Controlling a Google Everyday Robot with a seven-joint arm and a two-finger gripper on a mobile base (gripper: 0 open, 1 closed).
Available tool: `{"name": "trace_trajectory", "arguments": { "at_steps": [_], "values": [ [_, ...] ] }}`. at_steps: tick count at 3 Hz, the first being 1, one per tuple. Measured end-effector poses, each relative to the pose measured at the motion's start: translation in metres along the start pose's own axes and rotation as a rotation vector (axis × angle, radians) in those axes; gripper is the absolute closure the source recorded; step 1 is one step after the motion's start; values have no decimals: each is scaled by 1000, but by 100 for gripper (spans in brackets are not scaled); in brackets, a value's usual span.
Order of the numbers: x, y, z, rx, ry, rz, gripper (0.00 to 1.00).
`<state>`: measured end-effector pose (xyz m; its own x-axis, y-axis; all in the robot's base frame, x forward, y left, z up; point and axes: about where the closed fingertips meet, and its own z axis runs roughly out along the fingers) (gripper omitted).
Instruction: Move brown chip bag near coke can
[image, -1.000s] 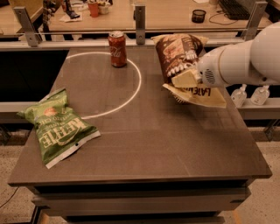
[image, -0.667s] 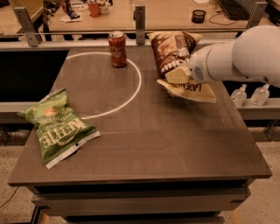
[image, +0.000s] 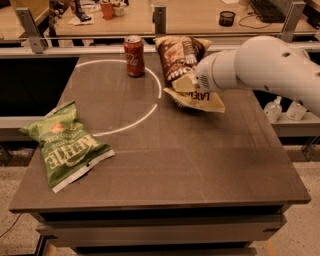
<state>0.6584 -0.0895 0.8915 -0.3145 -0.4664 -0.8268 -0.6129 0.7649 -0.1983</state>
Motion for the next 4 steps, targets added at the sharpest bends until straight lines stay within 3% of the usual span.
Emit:
{"name": "trace_trajectory", "arguments": {
  "at_steps": [3,4],
  "values": [
    [-14,17,50,-69,-19,-4,100],
    [-14,17,50,-70,-19,-4,83]
  ]
}}
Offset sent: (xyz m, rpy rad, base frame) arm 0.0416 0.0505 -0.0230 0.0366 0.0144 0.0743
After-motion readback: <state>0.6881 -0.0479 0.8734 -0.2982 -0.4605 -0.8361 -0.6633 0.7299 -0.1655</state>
